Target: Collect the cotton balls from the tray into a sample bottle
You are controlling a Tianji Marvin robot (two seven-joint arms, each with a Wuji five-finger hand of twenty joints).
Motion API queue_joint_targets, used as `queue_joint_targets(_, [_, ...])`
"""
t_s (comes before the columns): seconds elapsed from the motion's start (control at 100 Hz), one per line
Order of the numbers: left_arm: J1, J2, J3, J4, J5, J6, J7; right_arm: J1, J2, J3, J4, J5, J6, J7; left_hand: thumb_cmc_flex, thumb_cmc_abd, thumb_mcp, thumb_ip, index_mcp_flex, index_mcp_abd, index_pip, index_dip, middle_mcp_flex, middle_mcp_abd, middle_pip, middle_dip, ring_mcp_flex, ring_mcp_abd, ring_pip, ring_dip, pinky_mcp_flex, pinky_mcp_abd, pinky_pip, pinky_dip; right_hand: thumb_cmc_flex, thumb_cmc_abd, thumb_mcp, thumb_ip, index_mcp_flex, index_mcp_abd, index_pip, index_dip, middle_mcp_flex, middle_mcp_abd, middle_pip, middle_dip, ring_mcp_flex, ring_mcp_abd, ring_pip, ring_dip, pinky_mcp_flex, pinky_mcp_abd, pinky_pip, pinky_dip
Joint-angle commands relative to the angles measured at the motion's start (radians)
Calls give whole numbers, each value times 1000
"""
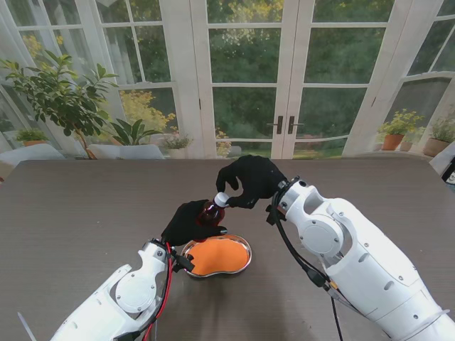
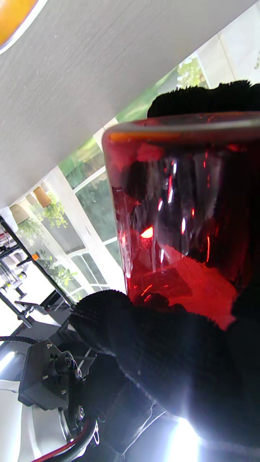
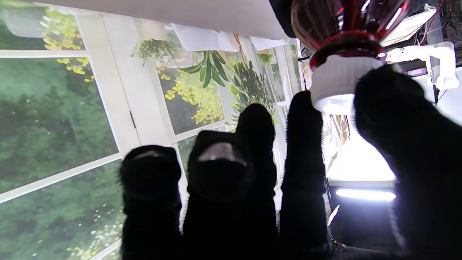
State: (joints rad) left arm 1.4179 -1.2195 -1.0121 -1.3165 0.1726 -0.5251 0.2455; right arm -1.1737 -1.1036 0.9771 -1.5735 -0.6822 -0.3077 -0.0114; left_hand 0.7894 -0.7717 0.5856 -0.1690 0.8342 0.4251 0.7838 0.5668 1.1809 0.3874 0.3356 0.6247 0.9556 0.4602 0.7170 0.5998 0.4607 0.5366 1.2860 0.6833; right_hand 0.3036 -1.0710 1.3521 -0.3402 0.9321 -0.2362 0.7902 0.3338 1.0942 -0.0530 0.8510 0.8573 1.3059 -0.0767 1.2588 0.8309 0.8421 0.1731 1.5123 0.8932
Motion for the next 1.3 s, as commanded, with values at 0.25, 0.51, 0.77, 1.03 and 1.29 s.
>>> queue_joint_targets(0.25, [0, -4, 3, -4, -2, 1, -21, -6, -5, -4, -9, 2, 15, 26, 157, 236, 132, 10, 124, -214, 65, 18, 53, -81, 6, -18, -8, 32, 18, 12, -44, -18, -2, 5, -10, -15, 20, -54, 43, 23, 89, -66, 39, -23, 21, 17, 15, -20, 63, 17, 15, 3, 48, 11])
queue_joint_targets(0.51, [0, -4, 5, -3, -4, 3, -23, -10, -5, -2, -8, -13, 2, 14, 158, 236, 131, 10, 125, -212, 65, 18, 52, -80, 6, -18, -8, 33, 18, 12, -43, -17, -1, 5, -59, -78, 41, 99, -90, 40, -94, 83, -6, -26, 0, 10, 15, -24, 31, 4, 0, -6, 37, 11])
queue_joint_targets(0.77, [0, -4, 5, -3, -7, 2, -24, -11, -8, -6, -4, -13, -1, 0, 158, 237, 131, 10, 125, -210, 64, 18, 53, -79, 5, -18, -8, 35, 18, 12, -44, -16, -2, 5, -10, -85, 52, 103, -28, -2, 5, 110, 17, -27, 18, 6, 15, -26, 62, 20, 7, 3, 41, 14])
queue_joint_targets(1.03, [-1, -4, 5, -1, -10, 0, -26, -10, -9, -12, -2, -15, 6, -7, 155, 238, 131, 9, 126, -210, 62, 17, 52, -75, 5, -18, -8, 37, 17, 12, -43, -14, -2, 5, 47, -72, 19, -102, 37, 5, 173, -60, 69, -32, 19, 29, 15, -22, 105, 31, 26, 11, 50, 12])
queue_joint_targets(1.29, [-1, -3, 5, -2, -15, 1, -33, -11, -10, -15, -3, -1, 17, 2, 155, 241, 129, 8, 127, -209, 60, 16, 49, -74, 3, -19, -9, 38, 16, 12, -45, -14, -5, 4, 22, -27, -3, -107, 66, 38, 204, -87, 111, -29, 17, 30, 15, -17, 144, 44, 37, 17, 62, 14])
